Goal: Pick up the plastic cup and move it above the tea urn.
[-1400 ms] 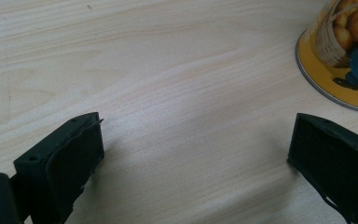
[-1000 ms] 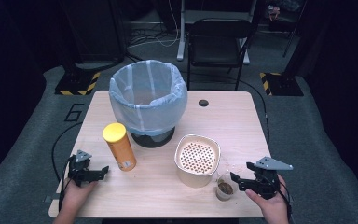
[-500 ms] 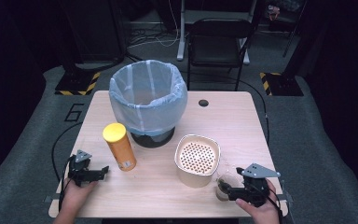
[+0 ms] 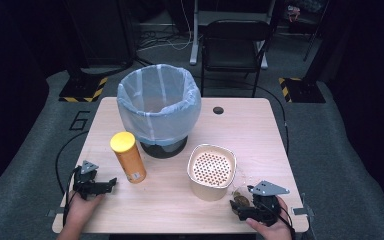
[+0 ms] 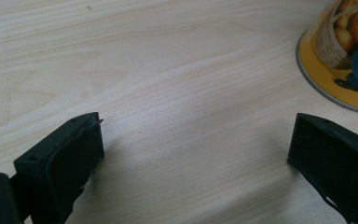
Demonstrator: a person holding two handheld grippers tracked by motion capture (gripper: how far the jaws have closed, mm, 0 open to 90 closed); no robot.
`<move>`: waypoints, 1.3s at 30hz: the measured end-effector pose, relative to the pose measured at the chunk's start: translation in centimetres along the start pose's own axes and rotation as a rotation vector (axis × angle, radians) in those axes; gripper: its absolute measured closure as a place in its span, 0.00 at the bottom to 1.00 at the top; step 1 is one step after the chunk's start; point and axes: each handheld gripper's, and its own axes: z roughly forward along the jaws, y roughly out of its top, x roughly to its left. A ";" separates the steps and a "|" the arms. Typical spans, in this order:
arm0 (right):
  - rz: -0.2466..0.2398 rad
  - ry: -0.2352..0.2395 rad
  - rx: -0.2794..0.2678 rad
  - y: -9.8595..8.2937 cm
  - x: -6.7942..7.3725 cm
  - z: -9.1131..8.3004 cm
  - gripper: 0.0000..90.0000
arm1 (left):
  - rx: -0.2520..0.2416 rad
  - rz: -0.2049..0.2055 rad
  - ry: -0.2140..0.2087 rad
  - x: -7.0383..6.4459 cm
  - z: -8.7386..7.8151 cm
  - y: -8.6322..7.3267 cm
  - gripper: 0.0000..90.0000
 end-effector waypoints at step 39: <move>-0.068 -0.053 0.016 -1.2 -0.3 1.4 0.30 | 0.003 0.001 -0.001 0.0 0.0 0.0 0.03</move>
